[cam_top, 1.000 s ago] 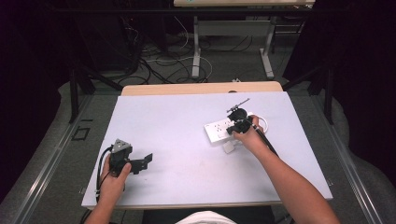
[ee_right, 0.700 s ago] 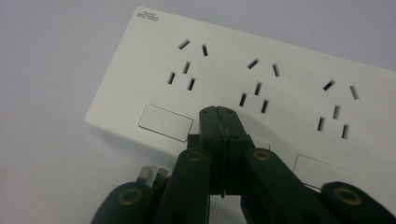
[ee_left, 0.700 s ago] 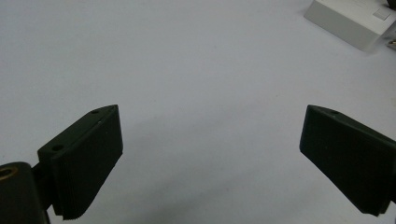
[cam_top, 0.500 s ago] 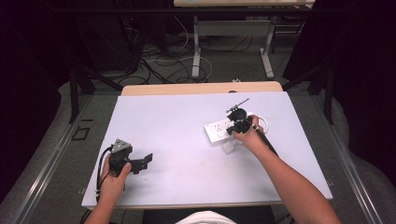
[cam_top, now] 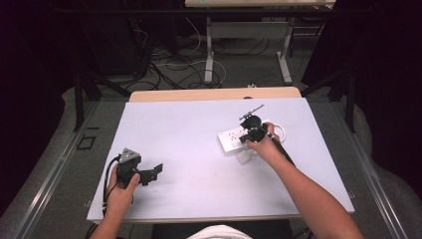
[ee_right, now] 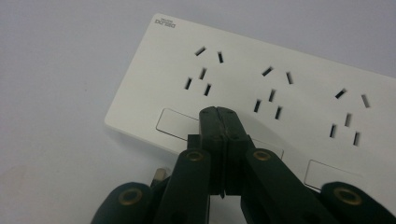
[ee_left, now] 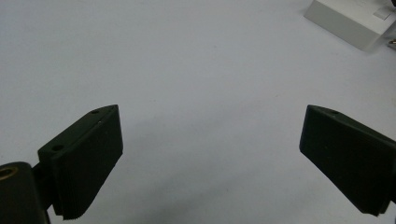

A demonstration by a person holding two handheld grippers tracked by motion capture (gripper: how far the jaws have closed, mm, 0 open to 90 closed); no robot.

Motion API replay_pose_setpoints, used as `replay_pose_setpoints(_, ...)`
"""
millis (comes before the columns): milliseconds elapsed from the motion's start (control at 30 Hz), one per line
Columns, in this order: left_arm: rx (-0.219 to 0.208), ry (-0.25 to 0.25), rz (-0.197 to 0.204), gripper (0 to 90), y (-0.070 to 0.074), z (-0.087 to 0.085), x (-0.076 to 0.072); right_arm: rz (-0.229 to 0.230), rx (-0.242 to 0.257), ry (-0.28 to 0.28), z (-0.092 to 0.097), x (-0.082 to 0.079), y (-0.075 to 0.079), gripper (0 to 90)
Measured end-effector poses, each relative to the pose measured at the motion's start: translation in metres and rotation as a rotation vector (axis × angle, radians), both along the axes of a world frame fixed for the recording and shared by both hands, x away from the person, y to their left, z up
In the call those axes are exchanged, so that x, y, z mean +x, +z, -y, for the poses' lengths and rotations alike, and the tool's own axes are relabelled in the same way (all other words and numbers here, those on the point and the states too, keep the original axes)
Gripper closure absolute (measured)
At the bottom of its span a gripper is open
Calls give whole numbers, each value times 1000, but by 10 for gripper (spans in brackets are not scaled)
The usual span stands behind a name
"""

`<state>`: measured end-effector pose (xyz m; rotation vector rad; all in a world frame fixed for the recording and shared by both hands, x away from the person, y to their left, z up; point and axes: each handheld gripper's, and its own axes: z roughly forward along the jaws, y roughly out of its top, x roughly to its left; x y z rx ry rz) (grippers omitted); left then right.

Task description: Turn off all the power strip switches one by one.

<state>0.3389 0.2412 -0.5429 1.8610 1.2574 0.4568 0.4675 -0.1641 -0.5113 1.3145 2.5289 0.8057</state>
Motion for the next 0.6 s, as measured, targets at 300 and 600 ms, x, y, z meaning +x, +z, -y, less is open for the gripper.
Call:
replay_pose_setpoints(300,0,1,-1,62,0,0,0,2,3,34,-9,-2,2,900)
replay_pose_setpoints(600,1,0,-1,62,0,0,0,39,44,57,-18,-3,-2,900)
